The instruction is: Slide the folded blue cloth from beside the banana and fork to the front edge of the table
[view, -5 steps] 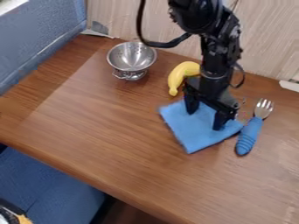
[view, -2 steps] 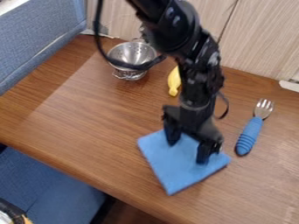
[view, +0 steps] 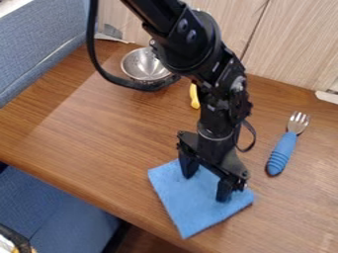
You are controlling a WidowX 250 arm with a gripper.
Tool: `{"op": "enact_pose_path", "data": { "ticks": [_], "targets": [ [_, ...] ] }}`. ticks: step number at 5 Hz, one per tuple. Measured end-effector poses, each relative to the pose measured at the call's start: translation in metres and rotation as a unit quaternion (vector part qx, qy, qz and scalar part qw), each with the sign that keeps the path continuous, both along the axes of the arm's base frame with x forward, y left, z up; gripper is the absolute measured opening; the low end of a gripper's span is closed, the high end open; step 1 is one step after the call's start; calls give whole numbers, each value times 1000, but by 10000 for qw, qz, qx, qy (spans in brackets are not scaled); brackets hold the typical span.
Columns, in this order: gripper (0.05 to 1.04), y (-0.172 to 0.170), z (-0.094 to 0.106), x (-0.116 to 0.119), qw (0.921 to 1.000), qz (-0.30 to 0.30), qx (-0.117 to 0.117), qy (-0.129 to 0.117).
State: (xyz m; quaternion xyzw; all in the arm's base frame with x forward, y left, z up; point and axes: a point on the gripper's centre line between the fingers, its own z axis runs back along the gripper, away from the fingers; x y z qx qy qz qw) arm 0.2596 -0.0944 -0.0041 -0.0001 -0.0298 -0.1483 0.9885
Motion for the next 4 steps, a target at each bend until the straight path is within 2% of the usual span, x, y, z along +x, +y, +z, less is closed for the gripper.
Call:
{"op": "enact_pose_path", "data": {
  "ticks": [2,3,4],
  "targets": [
    [1001,1,2,7,9998,-82,69,-176],
    [1001,0,10,14,9993,-63,43,-373],
    [1001,0,19,17,9990,-52,51,-442]
  ]
}}
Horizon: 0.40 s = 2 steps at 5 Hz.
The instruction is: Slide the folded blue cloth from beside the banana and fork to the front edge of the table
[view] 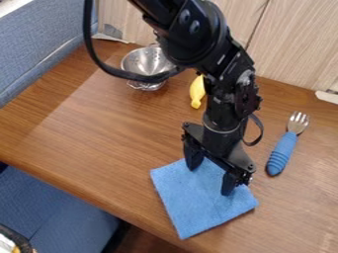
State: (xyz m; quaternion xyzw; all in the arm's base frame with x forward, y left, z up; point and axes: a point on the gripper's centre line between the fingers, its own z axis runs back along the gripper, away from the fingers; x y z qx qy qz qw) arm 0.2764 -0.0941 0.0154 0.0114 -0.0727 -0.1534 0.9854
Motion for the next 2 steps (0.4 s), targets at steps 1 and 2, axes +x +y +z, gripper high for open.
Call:
{"op": "enact_pose_path", "data": {
  "ticks": [1,2],
  "targets": [
    [1001,1,21,2,9999,86,-64,26],
    [1001,1,34,-1,9998,94,-142,75]
  ]
}}
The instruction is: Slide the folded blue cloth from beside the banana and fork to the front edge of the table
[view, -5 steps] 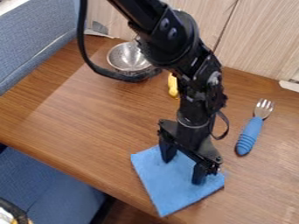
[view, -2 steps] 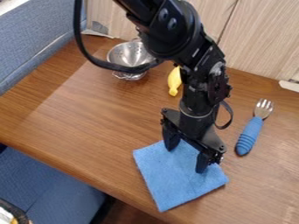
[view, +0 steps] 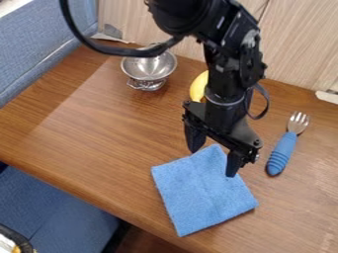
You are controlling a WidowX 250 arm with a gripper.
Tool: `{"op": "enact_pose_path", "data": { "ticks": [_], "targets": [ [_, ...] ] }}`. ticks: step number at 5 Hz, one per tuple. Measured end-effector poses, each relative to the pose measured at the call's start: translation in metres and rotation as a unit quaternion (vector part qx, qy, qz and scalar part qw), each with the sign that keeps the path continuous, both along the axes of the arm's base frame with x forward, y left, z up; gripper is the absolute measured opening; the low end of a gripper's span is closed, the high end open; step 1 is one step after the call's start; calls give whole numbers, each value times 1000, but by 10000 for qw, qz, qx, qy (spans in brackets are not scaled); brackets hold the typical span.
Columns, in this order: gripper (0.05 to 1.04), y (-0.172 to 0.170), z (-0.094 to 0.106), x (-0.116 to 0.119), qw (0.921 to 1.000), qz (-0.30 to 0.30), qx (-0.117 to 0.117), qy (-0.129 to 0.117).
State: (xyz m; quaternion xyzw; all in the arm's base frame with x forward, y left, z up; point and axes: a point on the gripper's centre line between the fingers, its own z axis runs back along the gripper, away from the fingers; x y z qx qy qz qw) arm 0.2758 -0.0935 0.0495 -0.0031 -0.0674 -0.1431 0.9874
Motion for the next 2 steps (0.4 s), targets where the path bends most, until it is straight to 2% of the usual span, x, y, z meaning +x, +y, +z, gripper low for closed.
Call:
{"op": "enact_pose_path", "data": {
  "ticks": [1,2],
  "targets": [
    [1001,0,12,0,9999,34,-32,-128],
    [1001,0,13,1,9999,22,-27,-138]
  ]
}}
